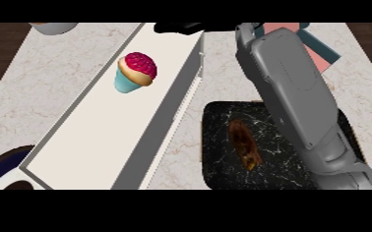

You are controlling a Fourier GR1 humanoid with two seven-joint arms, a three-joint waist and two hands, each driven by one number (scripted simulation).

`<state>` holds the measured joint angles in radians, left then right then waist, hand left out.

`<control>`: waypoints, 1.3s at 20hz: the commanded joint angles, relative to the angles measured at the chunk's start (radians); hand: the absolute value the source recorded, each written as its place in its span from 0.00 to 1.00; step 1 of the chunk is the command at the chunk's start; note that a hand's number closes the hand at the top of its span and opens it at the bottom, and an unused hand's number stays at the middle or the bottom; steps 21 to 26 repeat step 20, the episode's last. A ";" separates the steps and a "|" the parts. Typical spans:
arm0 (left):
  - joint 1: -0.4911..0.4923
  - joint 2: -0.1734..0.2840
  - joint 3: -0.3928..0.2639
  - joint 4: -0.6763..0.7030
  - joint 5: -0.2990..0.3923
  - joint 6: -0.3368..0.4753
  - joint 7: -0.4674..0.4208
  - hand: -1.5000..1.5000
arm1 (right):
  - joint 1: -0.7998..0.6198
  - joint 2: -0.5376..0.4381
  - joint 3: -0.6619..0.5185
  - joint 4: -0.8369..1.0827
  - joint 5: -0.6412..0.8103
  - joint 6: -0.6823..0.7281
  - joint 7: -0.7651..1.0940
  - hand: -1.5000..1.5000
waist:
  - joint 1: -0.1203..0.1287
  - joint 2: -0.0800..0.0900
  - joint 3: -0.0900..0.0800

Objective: Pick the cupcake from the tray and place it in the tiered shelf

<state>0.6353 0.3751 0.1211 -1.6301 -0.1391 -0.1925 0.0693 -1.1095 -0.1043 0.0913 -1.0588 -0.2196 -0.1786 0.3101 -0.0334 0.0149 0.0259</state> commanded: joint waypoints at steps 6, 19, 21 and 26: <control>-0.228 -0.140 -0.073 -0.072 0.081 -0.017 -0.061 0.50 | 0.023 -0.182 -0.116 0.104 -0.036 0.109 -0.057 0.00 | -0.037 0.010 -0.029; -0.453 -0.213 -0.103 -0.007 0.034 -0.001 0.006 0.50 | 0.006 -0.467 -0.208 0.328 -0.077 0.505 -0.239 0.00 | 0.032 0.015 -0.026; -0.467 -0.241 -0.138 -0.011 -0.002 0.023 0.013 0.50 | 0.027 -0.453 -0.201 0.370 -0.047 0.488 -0.301 0.00 | 0.047 0.019 -0.025; -0.467 -0.241 -0.138 -0.011 -0.002 0.023 0.013 0.50 | 0.027 -0.453 -0.201 0.370 -0.047 0.488 -0.301 0.00 | 0.047 0.019 -0.025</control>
